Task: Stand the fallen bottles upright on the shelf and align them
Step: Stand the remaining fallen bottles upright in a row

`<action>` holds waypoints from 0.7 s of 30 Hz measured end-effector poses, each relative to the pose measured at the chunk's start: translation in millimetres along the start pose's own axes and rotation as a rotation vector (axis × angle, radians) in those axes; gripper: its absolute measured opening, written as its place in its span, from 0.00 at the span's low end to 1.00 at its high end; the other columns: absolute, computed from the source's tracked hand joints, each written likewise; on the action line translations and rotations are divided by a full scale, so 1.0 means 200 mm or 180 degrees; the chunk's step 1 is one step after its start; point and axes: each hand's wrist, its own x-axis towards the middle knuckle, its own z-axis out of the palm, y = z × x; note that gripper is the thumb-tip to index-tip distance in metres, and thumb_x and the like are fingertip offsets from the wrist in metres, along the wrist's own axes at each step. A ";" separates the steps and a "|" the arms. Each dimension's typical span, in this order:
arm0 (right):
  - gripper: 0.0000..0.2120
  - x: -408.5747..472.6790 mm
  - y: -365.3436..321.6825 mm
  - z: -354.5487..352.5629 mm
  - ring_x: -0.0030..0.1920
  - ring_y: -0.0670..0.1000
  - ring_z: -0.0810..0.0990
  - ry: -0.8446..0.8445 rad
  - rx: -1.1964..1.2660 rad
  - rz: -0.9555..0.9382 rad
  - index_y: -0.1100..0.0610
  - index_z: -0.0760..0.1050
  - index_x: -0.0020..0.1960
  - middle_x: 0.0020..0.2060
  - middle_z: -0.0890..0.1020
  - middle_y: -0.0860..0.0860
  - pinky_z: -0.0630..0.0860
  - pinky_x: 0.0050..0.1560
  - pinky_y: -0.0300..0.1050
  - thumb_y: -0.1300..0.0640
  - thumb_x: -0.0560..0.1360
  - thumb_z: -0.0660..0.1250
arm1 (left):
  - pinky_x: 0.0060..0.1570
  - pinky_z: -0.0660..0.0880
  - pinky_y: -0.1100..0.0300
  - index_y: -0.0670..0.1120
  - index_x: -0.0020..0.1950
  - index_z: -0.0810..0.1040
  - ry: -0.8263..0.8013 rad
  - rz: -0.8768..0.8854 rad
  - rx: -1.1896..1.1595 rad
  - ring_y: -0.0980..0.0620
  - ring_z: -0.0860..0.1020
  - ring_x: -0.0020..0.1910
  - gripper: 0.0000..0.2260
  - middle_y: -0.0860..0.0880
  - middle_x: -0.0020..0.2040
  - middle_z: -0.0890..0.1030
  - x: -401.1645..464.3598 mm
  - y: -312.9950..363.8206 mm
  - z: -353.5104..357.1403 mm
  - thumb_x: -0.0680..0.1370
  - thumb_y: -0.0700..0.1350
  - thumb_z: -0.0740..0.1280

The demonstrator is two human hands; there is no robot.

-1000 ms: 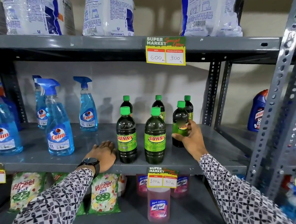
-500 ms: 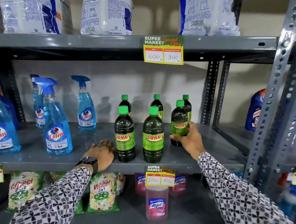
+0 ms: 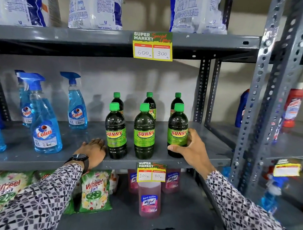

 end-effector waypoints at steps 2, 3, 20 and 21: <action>0.38 -0.01 -0.01 -0.01 0.58 0.48 0.85 0.0005 -0.0005 0.0001 0.47 0.72 0.66 0.57 0.86 0.45 0.82 0.64 0.54 0.49 0.61 0.88 | 0.79 0.49 0.44 0.48 0.81 0.57 0.0006 -0.0006 -0.0001 0.48 0.55 0.82 0.25 0.46 0.83 0.57 0.00 0.00 0.00 0.85 0.53 0.47; 0.38 -0.01 -0.01 -0.01 0.57 0.48 0.85 0.0002 -0.0006 -0.0006 0.46 0.71 0.65 0.57 0.86 0.45 0.82 0.65 0.54 0.50 0.62 0.88 | 0.79 0.49 0.44 0.48 0.81 0.57 0.0000 -0.0008 0.0008 0.48 0.55 0.82 0.25 0.46 0.83 0.57 0.00 0.00 0.01 0.85 0.53 0.47; 0.47 -0.15 -0.09 -0.03 0.68 0.48 0.77 -0.0082 -0.0070 0.0041 0.51 0.63 0.80 0.68 0.78 0.45 0.73 0.75 0.54 0.45 0.68 0.84 | 0.71 0.69 0.45 0.52 0.70 0.73 0.0288 -0.0117 -0.0623 0.42 0.77 0.65 0.19 0.42 0.70 0.77 -0.07 0.02 -0.04 0.83 0.53 0.52; 0.51 -0.17 -0.09 -0.04 0.75 0.50 0.73 0.0033 -0.0178 -0.0021 0.50 0.60 0.83 0.74 0.74 0.48 0.69 0.78 0.56 0.41 0.69 0.82 | 0.63 0.75 0.47 0.52 0.67 0.76 0.0444 -0.0147 -0.0870 0.42 0.80 0.57 0.17 0.42 0.62 0.82 -0.09 0.01 -0.04 0.83 0.52 0.55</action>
